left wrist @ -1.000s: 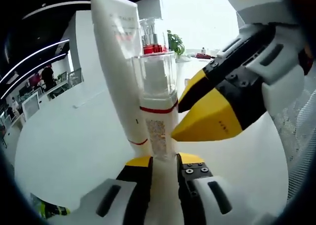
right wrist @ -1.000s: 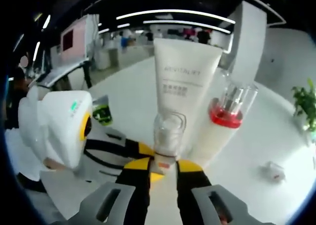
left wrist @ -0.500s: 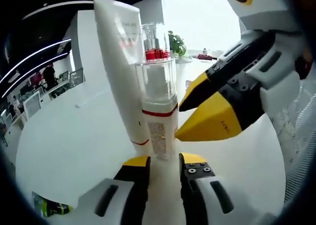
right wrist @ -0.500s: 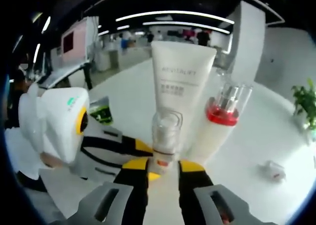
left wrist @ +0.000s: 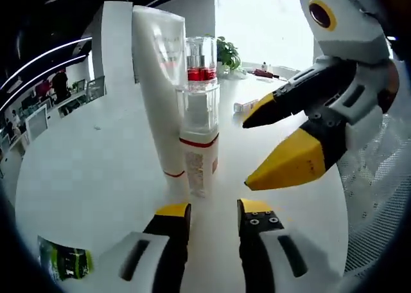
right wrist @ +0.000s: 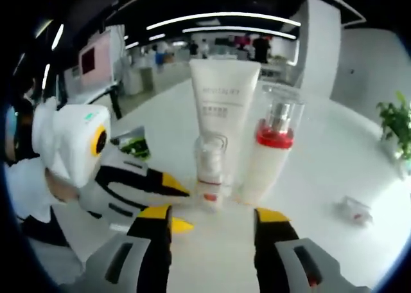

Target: Arrange the skincare products in the storage area until every visible bottle or jar stands upright without overlapping.

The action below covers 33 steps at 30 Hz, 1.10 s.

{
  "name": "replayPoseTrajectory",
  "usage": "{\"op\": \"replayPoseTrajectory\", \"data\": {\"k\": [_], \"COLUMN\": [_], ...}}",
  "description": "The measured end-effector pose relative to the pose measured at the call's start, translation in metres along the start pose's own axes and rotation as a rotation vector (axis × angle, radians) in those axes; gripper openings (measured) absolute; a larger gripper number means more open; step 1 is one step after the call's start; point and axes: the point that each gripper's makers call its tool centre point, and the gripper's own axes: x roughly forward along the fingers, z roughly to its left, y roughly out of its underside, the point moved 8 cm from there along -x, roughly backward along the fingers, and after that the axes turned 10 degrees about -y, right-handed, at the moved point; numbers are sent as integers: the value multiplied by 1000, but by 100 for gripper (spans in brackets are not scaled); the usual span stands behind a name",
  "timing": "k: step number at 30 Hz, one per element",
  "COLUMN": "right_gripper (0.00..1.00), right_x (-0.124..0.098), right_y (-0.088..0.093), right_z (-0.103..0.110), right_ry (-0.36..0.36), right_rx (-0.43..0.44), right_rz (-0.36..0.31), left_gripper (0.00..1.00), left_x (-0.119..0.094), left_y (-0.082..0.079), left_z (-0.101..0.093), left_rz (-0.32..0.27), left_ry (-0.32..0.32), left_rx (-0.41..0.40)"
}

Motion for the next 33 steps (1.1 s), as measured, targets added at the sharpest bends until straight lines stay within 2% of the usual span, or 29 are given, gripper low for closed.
{"op": "replayPoseTrajectory", "data": {"k": [3,7,11,14,17,21,24,25,29,33], "right_gripper": [57,68,77,83,86,96,99,99,99,99], "right_x": [-9,-19,-30,-39,-46,-58,-67,-71,-81,-90], "right_y": [0,-1,-1,-4,-7,-10,-9,-8,-4,-2], "right_z": [5,9,17,20,22,25,26,26,23,19], "right_ry": [-12,-39,-97,-97,-102,-117,-116,-115,-99,-91], "right_rx": [1,0,26,0,-9,-17,-37,-53,-55,-69], "right_rz": [-1,-16,-5,-14,-29,-41,-28,-28,-18,-26], "left_gripper": [41,52,53,63,66,69,74,75,80,87], "left_x": [-15,-39,-64,-78,-94,-119,-134,-135,-149,-156], "left_y": [-2,-9,-13,-12,-10,-9,-7,-6,-8,-8], "left_z": [-3,-2,-2,-3,-1,6,9,14,13,13], "left_rz": [9,-14,-37,-39,-29,-61,-62,-62,-80,-72], "left_ry": [11,-1,-8,-14,-32,-75,-81,-96,-125,-120], "left_rx": [-32,-57,-63,-71,-114,-197,-214,-229,-244,-241]}}
